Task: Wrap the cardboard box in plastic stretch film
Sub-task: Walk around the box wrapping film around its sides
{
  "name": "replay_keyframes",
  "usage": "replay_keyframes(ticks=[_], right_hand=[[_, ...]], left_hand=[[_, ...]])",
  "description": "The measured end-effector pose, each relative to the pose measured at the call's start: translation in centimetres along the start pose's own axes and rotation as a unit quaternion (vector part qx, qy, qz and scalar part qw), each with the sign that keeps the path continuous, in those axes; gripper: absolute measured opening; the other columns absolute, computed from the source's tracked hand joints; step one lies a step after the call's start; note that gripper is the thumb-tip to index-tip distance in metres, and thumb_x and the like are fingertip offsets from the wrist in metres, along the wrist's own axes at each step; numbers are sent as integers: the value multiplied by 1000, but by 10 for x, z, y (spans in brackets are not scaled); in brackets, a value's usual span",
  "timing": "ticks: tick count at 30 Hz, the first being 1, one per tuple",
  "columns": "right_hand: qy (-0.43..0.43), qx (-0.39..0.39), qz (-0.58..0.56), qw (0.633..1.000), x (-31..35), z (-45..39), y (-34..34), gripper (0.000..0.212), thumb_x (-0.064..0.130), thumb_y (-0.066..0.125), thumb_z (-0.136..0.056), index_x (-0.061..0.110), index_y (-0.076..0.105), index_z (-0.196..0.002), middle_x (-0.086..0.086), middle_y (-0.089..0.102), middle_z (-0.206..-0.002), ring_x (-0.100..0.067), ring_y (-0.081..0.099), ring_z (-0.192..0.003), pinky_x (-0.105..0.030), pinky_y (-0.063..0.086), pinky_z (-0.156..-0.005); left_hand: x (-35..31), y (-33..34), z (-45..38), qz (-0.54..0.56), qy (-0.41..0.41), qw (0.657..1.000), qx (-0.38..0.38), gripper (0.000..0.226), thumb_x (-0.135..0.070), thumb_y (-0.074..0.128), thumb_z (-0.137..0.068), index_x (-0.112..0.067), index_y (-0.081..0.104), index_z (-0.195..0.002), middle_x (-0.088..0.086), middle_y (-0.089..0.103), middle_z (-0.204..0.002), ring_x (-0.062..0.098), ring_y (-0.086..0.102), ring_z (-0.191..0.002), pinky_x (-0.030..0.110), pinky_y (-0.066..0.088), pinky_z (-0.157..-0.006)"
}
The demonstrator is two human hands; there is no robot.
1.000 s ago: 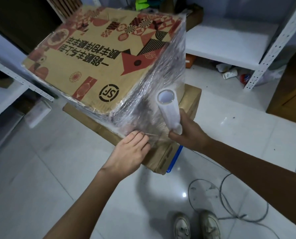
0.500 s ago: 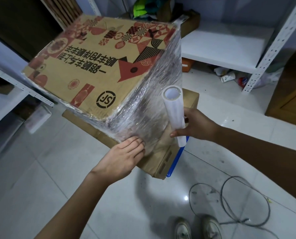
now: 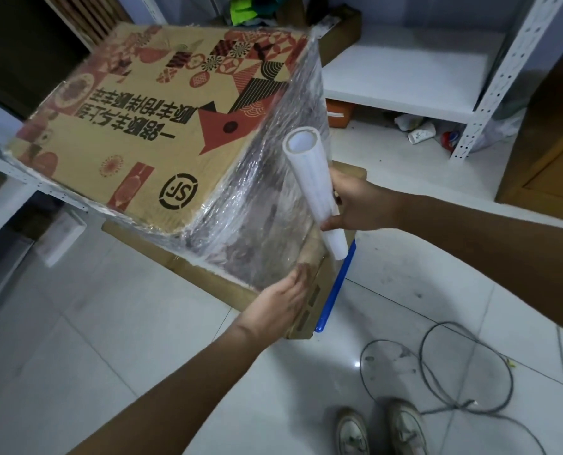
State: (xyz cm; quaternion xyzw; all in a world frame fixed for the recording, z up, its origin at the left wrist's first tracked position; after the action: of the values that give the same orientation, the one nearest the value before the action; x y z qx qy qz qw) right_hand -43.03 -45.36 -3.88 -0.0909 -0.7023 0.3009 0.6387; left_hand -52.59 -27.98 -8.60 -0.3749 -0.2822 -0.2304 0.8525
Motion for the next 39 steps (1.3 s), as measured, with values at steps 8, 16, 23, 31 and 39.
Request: replay_keyframes(ticks=[8,16,23,31,39], right_hand=[[-22,-29,28,999,-1,-11,-4,81,20,81,-69,10,34,-134,32,35,-101,9,35,-87,6,33,-69],[-30,-58,56,996,5,-3,3,63,23,80,-69,10,44,-119,-2,53,-107,-16,50,-93,-38,52,-73],[16,-68,-14,997,-4,1,12,57,25,82,-69,15,44,-111,13,48,-92,-2,50,-83,-23,46,-68],[22,-41,34,998,-3,6,6,52,22,81,-70,8,54,-112,-2,58,-102,-17,54,-91,-28,50,-72],[8,26,74,997,4,1,-1,47,11,76,-74,12,54,-115,-8,62,-113,-18,56,-98,-33,50,-85]], left_hand=[[10,40,-64,-155,10,987,33,86,-50,27,-95,6,-15,-143,23,-14,-153,39,-12,-140,51,-10,-112],[3,53,-66,-143,-19,985,97,92,-57,23,-92,8,-21,-139,27,-15,-151,46,-17,-136,62,-17,-103],[2,56,-68,-104,-26,989,103,95,-57,25,-92,15,-28,-125,29,-16,-149,47,-18,-136,62,-16,-104],[3,55,-63,-94,-9,994,54,92,-51,22,-96,19,-30,-125,29,-16,-150,47,-18,-135,59,-16,-106],[4,60,-56,5,-51,996,67,103,-50,29,-94,28,-34,-117,46,-29,-129,57,-23,-124,64,-20,-100]])
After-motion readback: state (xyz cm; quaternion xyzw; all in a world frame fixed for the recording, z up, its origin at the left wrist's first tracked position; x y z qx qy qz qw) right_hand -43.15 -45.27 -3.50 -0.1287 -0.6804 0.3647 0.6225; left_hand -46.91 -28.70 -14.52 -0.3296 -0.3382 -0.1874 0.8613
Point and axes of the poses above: each hand's wrist, its own z-axis away from the middle knuckle, its own y-axis out of the palm, x = y × z, the point moved 6 cm from there along -z, towards the middle knuckle
